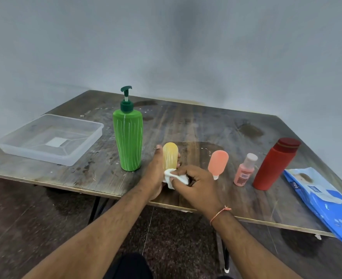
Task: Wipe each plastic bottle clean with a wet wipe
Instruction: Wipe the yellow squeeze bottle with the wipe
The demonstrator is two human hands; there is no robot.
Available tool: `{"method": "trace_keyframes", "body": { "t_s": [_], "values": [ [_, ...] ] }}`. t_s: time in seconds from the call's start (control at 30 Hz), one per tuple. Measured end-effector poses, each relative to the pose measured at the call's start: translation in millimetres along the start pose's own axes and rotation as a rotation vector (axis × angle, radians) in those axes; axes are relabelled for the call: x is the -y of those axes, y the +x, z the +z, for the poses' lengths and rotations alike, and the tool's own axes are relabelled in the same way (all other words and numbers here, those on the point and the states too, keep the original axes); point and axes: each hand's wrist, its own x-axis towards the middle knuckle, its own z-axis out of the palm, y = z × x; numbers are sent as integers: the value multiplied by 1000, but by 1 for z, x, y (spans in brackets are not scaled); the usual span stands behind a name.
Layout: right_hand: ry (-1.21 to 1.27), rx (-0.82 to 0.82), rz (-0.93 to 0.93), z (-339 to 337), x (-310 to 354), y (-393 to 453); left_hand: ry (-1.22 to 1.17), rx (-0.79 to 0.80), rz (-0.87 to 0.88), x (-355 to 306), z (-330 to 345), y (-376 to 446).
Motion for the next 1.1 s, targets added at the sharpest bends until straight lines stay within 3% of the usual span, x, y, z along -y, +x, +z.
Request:
{"method": "trace_keyframes", "body": {
  "t_s": [0.17,0.37,0.6,0.77,0.93,1.1],
  "values": [
    [119,-165,113,-3,-1,6,95,18,-14,4,5,0],
    [32,-48,2,0,0,-4,52,81,35,2,3,-5],
    [72,-171,30,-2,3,1,114,137,46,0,12,-16],
    [-2,-12,-89,-9,-3,0,145,200,60,-4,14,-22],
    [-114,-59,-85,-24,-8,9,128,207,39,0,15,-18],
    [-216,23,-252,-21,-1,2,161,223,64,-3,15,-18]
  ]
}}
